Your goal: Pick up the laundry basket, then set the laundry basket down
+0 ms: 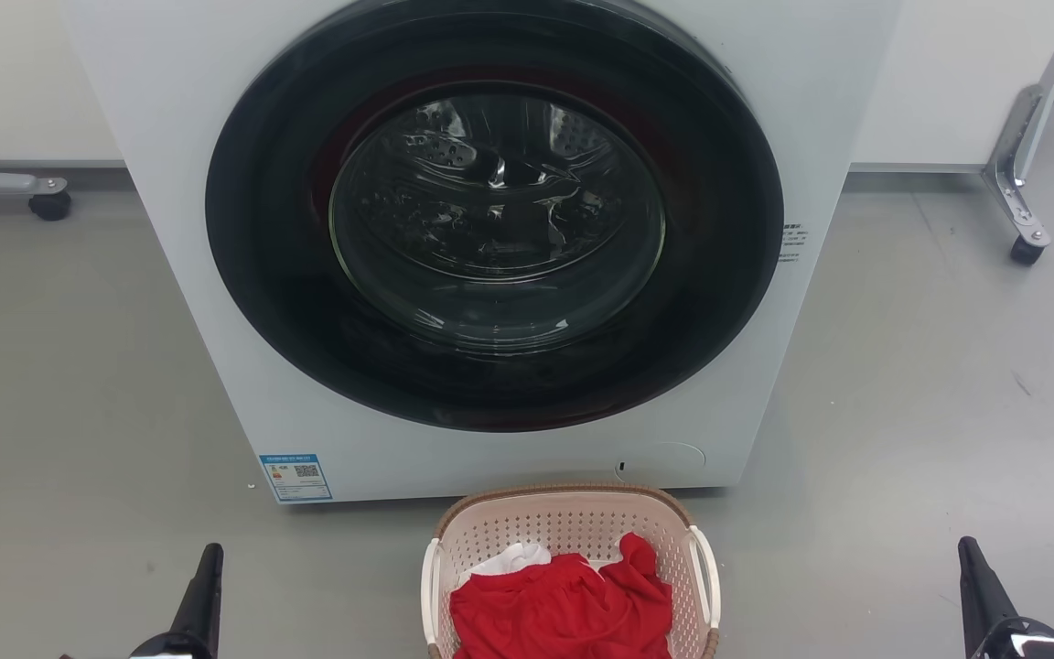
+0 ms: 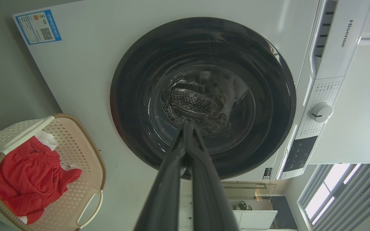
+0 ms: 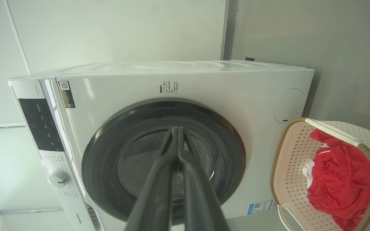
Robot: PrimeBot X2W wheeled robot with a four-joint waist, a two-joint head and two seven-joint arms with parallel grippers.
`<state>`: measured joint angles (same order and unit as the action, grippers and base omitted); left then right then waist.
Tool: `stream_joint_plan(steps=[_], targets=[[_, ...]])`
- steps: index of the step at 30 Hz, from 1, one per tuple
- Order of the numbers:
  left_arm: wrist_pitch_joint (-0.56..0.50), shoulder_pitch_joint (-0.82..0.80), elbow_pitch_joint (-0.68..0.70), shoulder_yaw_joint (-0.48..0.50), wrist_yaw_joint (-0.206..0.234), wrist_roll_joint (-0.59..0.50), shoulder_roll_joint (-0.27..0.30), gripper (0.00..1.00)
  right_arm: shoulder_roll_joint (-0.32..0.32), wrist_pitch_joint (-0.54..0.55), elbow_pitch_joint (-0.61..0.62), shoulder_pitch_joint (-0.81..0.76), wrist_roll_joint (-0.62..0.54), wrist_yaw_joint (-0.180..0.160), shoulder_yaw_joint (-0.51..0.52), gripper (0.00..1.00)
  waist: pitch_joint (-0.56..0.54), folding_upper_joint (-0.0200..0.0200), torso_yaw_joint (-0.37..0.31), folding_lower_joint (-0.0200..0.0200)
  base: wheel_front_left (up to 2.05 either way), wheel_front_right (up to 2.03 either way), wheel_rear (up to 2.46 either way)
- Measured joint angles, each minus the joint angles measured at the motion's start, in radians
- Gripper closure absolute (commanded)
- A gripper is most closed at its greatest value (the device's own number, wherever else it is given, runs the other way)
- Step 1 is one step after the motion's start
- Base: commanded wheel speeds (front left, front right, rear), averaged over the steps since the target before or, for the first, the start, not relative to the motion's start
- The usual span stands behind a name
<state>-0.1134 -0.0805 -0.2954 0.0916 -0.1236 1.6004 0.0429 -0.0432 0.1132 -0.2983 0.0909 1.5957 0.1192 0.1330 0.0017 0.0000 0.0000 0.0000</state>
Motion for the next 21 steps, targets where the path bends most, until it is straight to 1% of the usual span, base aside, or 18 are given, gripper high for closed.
stream_joint_plan(steps=[21], targets=[[0.000,0.000,0.000,0.000,0.000,0.000,0.000,1.00,0.000,0.000,0.000,0.000,0.000,0.000,0.000,1.00,0.000,0.0000,0.000,0.0000,0.00,0.00,0.00]])
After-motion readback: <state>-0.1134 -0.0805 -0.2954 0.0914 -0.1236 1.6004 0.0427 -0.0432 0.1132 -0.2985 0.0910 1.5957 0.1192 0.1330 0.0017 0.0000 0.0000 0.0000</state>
